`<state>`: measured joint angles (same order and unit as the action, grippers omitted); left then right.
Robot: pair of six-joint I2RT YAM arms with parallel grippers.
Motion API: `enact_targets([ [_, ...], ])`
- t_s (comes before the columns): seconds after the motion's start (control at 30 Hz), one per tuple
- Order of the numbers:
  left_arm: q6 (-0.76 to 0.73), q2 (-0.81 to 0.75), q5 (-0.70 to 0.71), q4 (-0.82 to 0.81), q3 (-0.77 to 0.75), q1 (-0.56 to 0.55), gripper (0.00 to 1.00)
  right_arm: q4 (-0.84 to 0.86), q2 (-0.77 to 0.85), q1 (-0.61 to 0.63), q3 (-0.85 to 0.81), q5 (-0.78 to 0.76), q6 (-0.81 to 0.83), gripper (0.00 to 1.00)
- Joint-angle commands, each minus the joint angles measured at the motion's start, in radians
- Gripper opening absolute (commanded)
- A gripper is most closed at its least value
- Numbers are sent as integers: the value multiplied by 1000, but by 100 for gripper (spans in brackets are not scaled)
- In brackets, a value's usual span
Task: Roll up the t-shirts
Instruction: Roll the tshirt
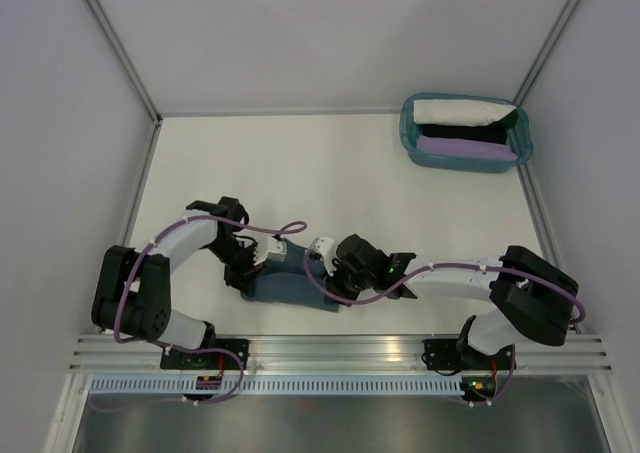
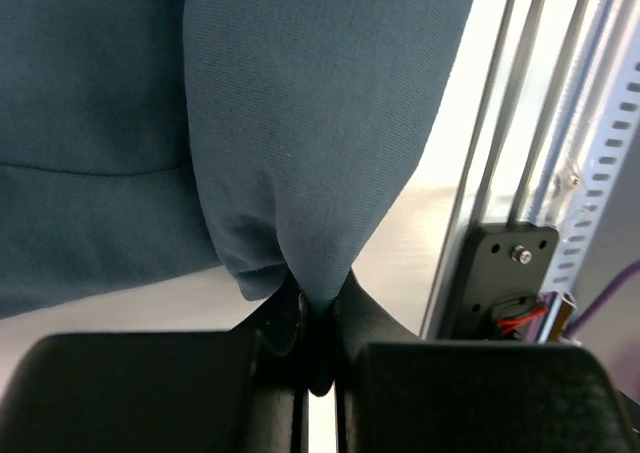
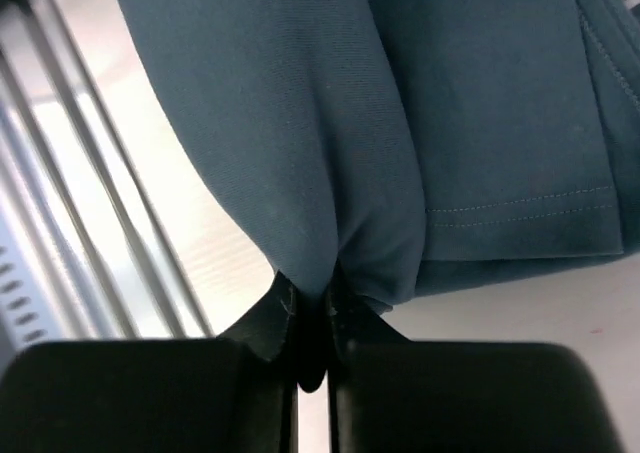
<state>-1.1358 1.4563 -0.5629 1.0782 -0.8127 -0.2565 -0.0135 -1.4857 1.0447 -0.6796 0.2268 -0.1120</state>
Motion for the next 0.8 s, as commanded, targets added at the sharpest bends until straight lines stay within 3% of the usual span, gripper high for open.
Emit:
enact_targets([
  [0.0, -99, -23, -46, 139, 3, 23, 2, 1, 27, -6, 5, 162, -115, 2],
  [0.13, -127, -99, -58, 144, 59, 34, 7, 67, 54, -18, 12, 411, -212, 0],
  [0.2, -111, -119, -63, 120, 49, 48, 29, 72, 18, -69, 6, 532, -218, 0],
  [0.27, -40, -106, -63, 54, 32, 59, 41, 46, -27, -118, 0, 563, -172, 0],
  [0.47, 63, -85, -169, 3, -37, 68, 52, 69, -57, -238, 6, 592, -156, 0],
  [0.63, 125, -13, -207, -43, -46, 68, 50, 93, -100, -272, -8, 643, -134, 0],
  [0.77, 179, 30, -198, -90, -51, 68, 19, 80, -134, -308, -21, 709, -108, 2],
])
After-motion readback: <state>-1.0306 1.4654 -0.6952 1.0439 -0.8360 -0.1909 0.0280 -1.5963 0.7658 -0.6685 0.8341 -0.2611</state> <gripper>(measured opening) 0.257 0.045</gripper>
